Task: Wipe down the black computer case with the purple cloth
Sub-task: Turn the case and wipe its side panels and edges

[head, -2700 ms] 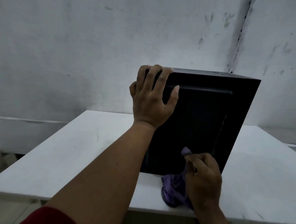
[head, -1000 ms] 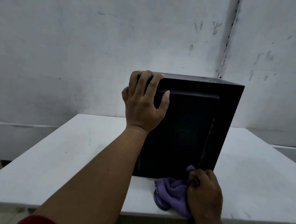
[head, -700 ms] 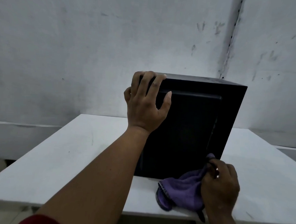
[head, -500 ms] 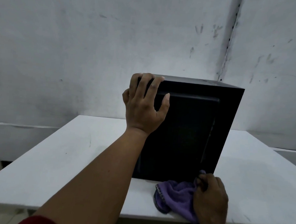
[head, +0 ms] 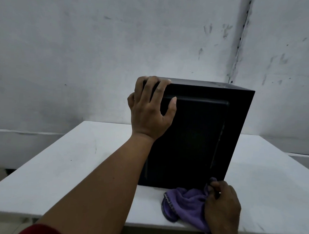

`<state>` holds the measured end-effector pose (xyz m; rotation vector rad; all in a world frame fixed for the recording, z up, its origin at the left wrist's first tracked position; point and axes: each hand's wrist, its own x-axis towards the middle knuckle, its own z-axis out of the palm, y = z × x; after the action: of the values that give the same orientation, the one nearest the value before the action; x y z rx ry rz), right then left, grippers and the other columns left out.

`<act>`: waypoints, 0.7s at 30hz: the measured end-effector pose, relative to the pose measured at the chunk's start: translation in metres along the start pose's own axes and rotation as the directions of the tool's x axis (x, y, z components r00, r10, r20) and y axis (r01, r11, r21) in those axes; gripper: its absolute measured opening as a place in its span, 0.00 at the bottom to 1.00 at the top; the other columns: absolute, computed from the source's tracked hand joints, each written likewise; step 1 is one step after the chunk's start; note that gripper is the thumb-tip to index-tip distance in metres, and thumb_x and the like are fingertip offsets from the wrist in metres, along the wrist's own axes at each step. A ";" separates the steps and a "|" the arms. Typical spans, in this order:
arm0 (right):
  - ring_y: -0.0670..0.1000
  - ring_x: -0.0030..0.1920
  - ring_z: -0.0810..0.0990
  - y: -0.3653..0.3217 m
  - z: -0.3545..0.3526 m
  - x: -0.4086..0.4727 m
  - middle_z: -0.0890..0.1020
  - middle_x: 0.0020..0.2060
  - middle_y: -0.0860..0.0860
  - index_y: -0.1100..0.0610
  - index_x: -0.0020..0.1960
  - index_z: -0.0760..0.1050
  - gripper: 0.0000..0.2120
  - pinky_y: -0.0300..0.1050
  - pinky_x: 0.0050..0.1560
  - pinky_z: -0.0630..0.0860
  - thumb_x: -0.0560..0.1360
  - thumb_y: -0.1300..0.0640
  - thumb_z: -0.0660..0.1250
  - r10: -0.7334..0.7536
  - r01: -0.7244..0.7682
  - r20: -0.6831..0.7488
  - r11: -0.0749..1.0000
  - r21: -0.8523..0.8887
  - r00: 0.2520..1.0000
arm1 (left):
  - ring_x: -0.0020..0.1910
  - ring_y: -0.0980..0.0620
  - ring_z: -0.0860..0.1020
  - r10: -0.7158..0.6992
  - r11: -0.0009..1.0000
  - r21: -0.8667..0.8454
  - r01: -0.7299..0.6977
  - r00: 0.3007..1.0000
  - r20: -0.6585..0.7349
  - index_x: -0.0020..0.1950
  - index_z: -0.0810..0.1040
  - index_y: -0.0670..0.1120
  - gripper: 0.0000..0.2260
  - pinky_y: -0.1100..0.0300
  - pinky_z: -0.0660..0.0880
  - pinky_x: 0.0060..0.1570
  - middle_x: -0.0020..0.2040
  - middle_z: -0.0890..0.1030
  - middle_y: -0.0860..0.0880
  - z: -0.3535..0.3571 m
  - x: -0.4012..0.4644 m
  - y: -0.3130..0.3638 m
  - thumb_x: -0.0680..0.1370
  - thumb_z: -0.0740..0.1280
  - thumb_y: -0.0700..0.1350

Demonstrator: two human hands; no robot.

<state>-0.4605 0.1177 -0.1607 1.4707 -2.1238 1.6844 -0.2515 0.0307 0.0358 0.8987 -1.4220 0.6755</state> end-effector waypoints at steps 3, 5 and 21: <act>0.63 0.44 0.79 -0.005 -0.008 0.012 0.79 0.41 0.56 0.59 0.45 0.80 0.09 0.45 0.45 0.65 0.72 0.72 0.72 -0.021 0.021 -0.115 1.000 -0.002 0.993 | 0.70 0.47 0.73 0.004 1.000 0.001 -0.004 1.000 -0.006 0.66 0.80 0.48 0.18 0.47 0.72 0.54 0.64 0.78 0.50 -0.001 0.000 0.001 0.79 0.68 0.54; 0.62 0.44 0.78 -0.009 -0.011 0.020 0.78 0.40 0.56 0.59 0.45 0.79 0.09 0.42 0.44 0.61 0.72 0.72 0.71 -0.022 0.023 -0.123 1.000 0.002 0.992 | 0.70 0.47 0.72 0.007 1.000 -0.001 -0.007 1.000 -0.008 0.66 0.80 0.48 0.18 0.47 0.71 0.54 0.64 0.78 0.50 -0.002 0.001 0.001 0.79 0.68 0.53; 0.52 0.40 0.74 -0.055 -0.003 0.019 0.77 0.41 0.52 0.60 0.45 0.80 0.12 0.33 0.43 0.64 0.70 0.75 0.72 -0.227 0.243 -0.147 0.964 0.102 0.963 | 0.70 0.47 0.72 -0.013 1.000 0.004 0.013 1.000 0.004 0.67 0.80 0.48 0.18 0.46 0.71 0.54 0.65 0.78 0.50 -0.002 0.000 0.002 0.79 0.68 0.54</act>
<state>-0.4338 0.1111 -0.1090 1.5224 -1.7307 1.7905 -0.2524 0.0338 0.0367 0.9121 -1.4172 0.6676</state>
